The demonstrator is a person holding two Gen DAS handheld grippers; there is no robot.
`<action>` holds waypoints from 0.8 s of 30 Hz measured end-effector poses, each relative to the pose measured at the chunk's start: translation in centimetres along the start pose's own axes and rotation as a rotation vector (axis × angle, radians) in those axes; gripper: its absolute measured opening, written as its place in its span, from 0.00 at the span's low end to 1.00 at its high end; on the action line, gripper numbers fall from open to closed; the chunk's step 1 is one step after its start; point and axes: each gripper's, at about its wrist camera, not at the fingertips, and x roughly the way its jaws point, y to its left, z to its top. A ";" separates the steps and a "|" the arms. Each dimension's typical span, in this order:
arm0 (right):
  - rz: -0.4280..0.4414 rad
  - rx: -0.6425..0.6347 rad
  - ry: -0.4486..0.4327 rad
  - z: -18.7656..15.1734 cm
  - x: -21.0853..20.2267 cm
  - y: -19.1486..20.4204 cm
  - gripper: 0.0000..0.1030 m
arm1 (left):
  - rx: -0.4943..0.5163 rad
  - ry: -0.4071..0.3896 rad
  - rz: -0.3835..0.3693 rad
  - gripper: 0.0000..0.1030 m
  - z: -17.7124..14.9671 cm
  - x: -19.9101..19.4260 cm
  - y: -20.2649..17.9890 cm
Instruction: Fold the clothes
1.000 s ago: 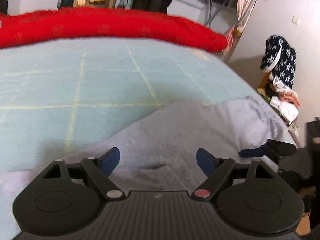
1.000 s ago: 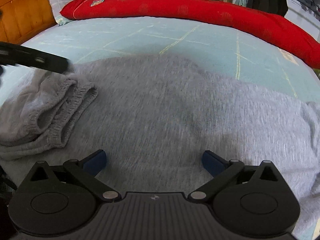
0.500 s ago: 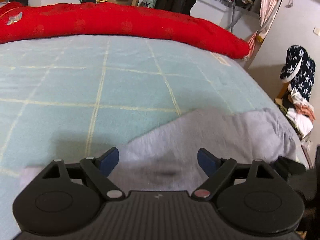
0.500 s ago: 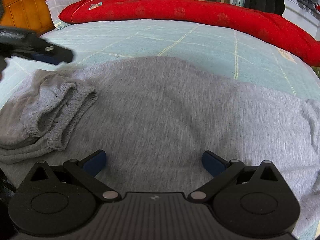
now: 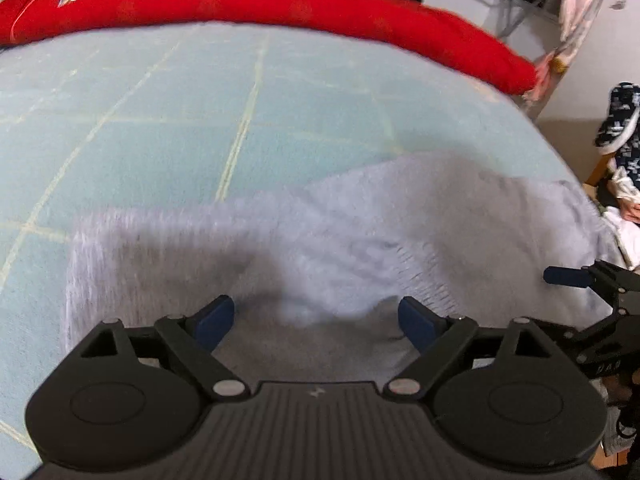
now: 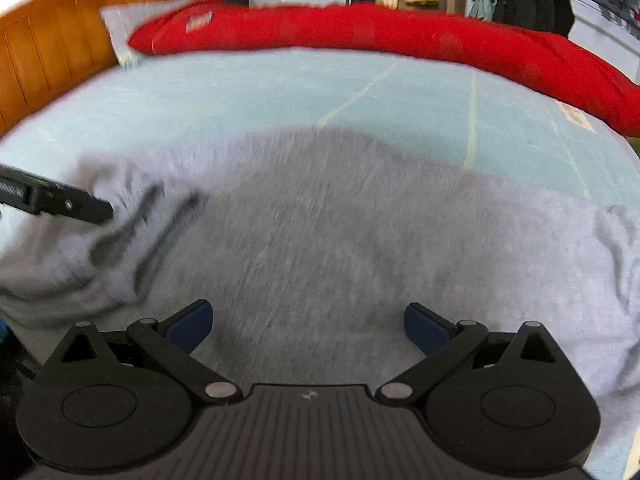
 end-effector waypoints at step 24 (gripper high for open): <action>0.000 0.736 -0.225 -6.7 -9.3 -20.5 1.00 | 0.044 -0.011 -0.071 0.88 2.9 2.1 -7.6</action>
